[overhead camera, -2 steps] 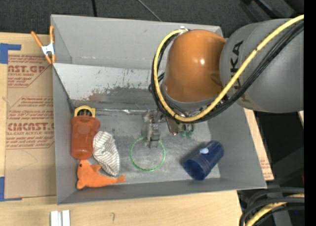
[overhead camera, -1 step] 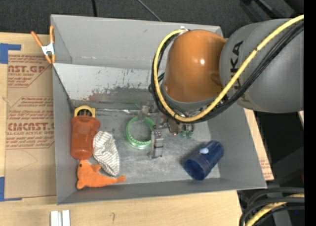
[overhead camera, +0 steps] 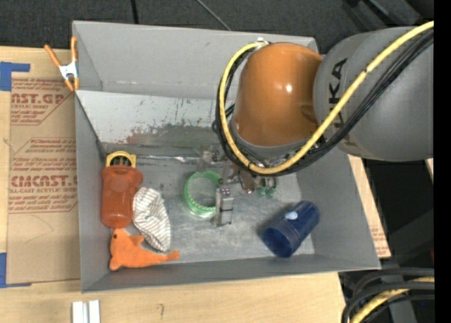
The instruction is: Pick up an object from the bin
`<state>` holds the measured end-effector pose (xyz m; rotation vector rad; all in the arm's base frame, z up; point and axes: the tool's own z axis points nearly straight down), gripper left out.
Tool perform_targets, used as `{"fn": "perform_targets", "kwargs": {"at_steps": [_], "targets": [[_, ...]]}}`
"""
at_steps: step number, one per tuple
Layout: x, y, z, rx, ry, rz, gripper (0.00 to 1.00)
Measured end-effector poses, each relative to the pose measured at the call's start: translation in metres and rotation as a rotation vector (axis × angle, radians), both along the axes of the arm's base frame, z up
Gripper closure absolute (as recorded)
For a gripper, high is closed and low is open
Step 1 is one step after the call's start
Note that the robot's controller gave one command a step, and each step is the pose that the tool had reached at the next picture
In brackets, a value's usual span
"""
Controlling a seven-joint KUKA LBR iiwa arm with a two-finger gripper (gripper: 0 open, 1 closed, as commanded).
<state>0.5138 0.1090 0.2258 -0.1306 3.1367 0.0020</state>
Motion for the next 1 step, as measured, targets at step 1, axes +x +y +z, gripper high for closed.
{"fn": "perform_targets", "kwargs": {"at_steps": [1], "targets": [[0.0016,-0.0233,-0.0414,0.002,-0.008,-0.008,0.00]]}}
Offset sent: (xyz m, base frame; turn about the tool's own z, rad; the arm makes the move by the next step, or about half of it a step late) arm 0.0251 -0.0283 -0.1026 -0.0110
